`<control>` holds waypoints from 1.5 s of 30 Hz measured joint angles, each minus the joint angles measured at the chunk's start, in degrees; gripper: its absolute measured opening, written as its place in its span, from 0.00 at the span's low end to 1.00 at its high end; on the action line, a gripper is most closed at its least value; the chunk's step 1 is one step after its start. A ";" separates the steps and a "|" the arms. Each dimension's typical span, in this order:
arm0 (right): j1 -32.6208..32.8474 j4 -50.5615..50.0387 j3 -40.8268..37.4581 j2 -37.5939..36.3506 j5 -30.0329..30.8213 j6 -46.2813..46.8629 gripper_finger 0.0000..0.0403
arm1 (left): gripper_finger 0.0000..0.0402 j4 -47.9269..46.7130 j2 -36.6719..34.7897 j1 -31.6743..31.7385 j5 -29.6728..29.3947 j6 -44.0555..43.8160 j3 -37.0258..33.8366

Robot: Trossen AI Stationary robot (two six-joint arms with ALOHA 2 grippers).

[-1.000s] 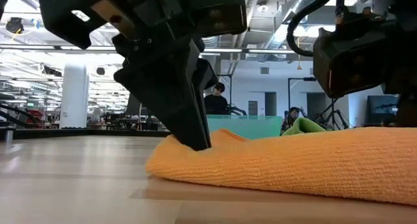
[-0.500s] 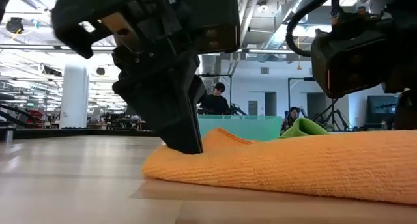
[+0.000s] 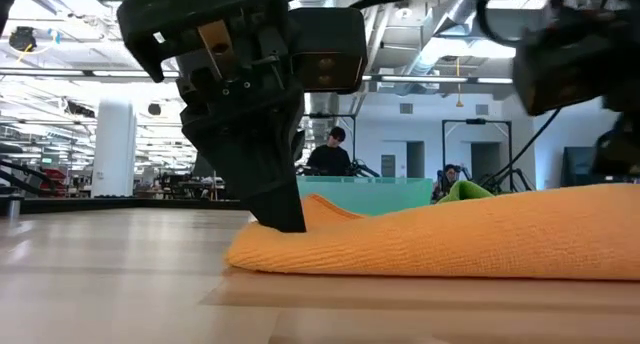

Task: Roll microfiber towels into tight, uniform cylinder then place into a basket
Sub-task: Roll the orange microfiber towel

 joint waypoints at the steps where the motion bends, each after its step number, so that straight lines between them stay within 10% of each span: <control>1: 0.29 -1.32 0.00 -0.46 0.58 0.00 0.25 | 0.15 0.03 0.01 0.00 0.00 -0.49 -0.01; 12: 6.25 -4.57 0.11 -7.31 8.95 -1.66 0.25 | 0.15 0.61 0.11 0.00 -0.51 -6.59 -0.07; 22: 22.15 2.12 0.24 -3.95 49.30 -20.04 0.25 | 0.15 0.83 0.15 -0.04 -1.86 -13.18 -0.09; 34: 19.27 9.80 0.28 2.77 48.80 -35.01 0.28 | 0.15 0.85 0.17 -0.02 -2.10 -16.39 -0.09; 45: 16.75 8.87 0.33 2.68 41.65 -39.19 0.57 | 0.15 0.87 0.17 -0.02 -2.23 -17.32 -0.09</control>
